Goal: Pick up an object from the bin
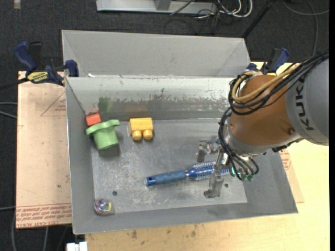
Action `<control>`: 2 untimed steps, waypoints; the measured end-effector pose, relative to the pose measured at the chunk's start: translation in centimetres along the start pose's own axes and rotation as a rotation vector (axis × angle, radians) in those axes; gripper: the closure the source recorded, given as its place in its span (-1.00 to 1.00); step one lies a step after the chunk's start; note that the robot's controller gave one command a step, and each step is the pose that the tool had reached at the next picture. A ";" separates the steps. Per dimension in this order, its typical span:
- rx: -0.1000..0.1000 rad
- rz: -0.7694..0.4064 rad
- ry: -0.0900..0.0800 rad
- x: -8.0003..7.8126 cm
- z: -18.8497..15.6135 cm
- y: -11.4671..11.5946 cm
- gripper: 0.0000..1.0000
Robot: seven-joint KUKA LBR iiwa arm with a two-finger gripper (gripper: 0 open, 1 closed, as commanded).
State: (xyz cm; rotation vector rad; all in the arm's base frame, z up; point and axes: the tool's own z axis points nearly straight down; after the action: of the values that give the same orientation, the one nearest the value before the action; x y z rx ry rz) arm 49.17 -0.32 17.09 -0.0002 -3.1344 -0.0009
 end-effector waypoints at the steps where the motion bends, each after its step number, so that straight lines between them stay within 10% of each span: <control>1: 0.000 0.074 -0.006 -2.2 10.5 -4.2 -1.00; 2: -0.001 0.070 -0.006 -2.2 10.2 -4.1 1.00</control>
Offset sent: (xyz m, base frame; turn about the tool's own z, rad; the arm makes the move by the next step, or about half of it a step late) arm 0.0215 -0.0415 -0.1009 0.0698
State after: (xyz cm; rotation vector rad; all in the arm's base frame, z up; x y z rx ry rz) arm 51.31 -4.41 6.90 -0.1108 -3.1389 -0.0016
